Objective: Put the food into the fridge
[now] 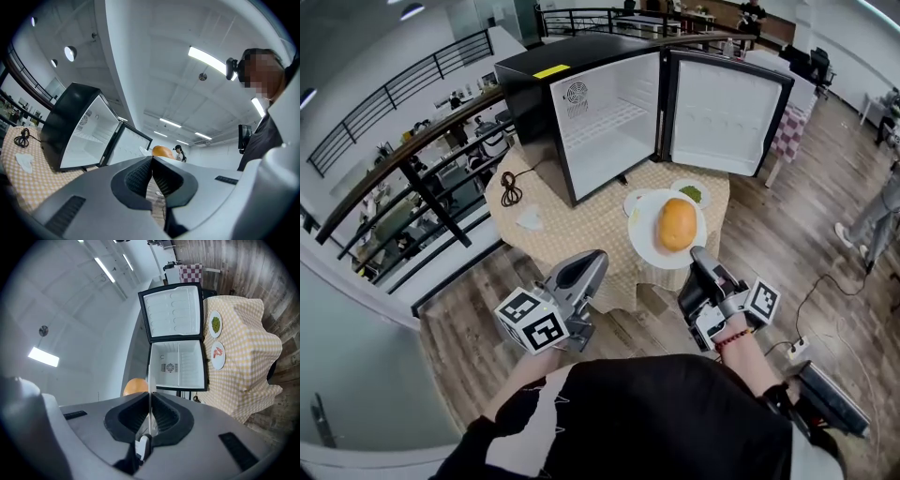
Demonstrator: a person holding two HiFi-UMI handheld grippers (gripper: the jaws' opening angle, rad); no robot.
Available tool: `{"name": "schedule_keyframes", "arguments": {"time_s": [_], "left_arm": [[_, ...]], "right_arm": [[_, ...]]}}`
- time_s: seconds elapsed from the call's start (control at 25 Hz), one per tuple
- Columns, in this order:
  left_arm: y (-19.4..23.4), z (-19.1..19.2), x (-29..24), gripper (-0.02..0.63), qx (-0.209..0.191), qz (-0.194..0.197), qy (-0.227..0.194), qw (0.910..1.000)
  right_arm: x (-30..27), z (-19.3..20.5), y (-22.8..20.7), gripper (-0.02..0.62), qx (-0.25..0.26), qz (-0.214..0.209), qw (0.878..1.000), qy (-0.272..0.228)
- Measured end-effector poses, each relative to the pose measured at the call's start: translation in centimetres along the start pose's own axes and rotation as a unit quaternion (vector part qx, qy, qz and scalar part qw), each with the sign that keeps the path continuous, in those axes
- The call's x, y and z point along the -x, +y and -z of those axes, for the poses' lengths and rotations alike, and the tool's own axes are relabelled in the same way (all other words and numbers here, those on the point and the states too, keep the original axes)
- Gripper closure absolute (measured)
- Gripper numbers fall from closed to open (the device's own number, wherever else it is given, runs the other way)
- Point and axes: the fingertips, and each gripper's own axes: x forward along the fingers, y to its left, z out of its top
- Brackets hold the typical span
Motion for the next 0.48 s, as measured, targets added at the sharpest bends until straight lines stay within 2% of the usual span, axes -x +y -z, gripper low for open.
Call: {"name": "schedule_keyframes", "arguments": {"time_s": [0.28,0.48], "left_arm": [[2.3,1.3,0.4,0.592,0.014,-0.031,0.006,0.9994],[2.2,1.9,0.2,0.592,-0.004,-0.03,0.025,0.9992]], "right_arm": [[-2.2,-1.6,-0.9,0.568,-0.008,0.004,1.0,-0.002],[-3.8,-1.4,-1.0,0.568,-0.017,0.007,1.0,0.006]]}}
